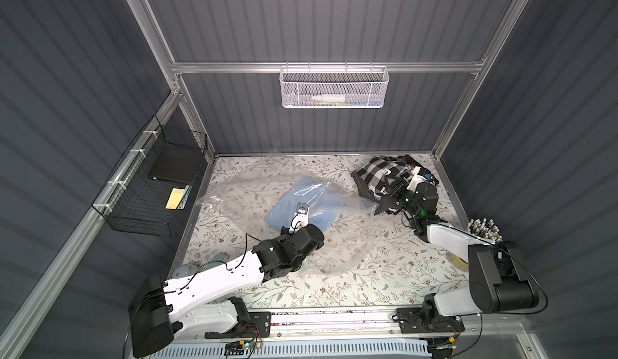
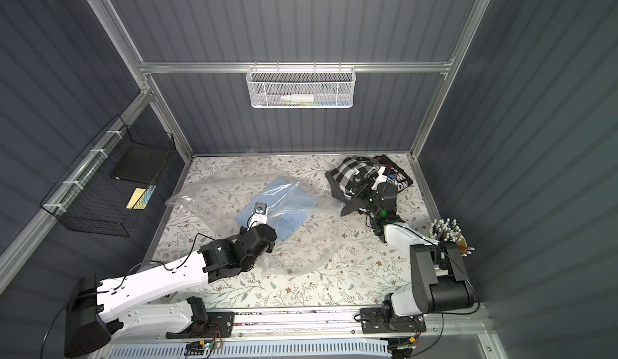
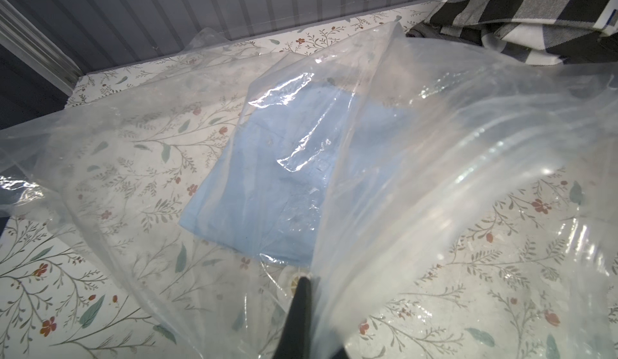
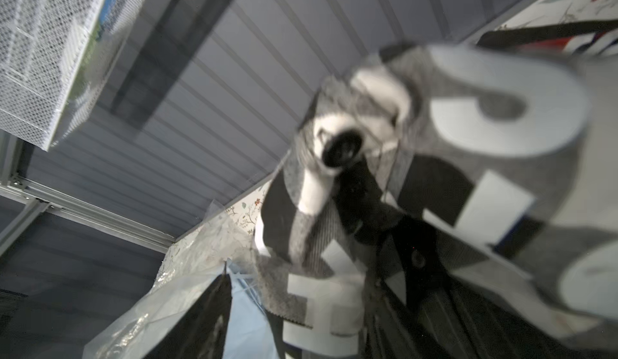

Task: Take the shirt out of the vacuum bag
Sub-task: Place the shirt at the center of the board.

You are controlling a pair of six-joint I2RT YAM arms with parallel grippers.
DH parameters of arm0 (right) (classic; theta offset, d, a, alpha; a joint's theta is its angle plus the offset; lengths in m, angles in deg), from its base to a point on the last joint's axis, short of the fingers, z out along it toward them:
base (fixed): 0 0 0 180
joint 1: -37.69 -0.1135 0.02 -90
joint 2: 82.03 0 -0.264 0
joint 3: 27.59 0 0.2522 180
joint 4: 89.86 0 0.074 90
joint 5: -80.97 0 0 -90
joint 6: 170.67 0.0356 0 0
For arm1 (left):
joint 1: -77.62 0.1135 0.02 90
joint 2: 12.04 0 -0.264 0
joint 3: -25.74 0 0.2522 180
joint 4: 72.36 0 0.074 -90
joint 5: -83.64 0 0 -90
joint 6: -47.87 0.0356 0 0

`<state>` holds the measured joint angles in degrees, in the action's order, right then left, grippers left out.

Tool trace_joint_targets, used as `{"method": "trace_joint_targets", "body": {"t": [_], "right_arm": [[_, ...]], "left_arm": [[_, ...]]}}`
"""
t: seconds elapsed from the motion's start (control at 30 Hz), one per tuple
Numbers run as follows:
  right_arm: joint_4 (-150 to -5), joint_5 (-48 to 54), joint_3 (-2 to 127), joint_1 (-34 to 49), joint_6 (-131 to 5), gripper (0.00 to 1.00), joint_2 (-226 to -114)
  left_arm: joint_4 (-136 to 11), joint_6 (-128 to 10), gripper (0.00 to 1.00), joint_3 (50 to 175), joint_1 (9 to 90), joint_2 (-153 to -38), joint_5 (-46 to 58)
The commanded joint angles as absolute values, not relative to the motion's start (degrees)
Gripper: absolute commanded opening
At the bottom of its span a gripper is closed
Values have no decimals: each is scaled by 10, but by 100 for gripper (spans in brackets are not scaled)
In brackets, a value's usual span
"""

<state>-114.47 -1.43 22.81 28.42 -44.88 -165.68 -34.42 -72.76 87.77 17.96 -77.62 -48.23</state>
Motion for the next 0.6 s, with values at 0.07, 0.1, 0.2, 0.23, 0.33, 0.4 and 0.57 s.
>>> {"method": "trace_joint_targets", "body": {"t": [0.07,0.1,0.2,0.23,0.33,0.4,0.57], "right_arm": [[-1129,-60,230,271,-473,64,-1678],[-1127,-68,235,266,-476,63,-1683],[-1123,-79,253,252,-485,61,-1702],[-1123,-81,258,249,-486,59,-1707],[-1124,-84,271,238,-486,47,-1726],[-1126,-84,274,235,-482,33,-1733],[-1135,-68,276,235,-451,0,-1728]], "left_arm": [[-304,-719,0,893,178,-752,-514],[-301,-719,0,894,178,-751,-519],[-304,-717,0,890,179,-746,-524],[-304,-717,0,890,179,-746,-525],[-304,-719,0,889,179,-750,-525],[-303,-720,0,887,178,-750,-525],[-305,-719,0,885,179,-744,-527]]}}
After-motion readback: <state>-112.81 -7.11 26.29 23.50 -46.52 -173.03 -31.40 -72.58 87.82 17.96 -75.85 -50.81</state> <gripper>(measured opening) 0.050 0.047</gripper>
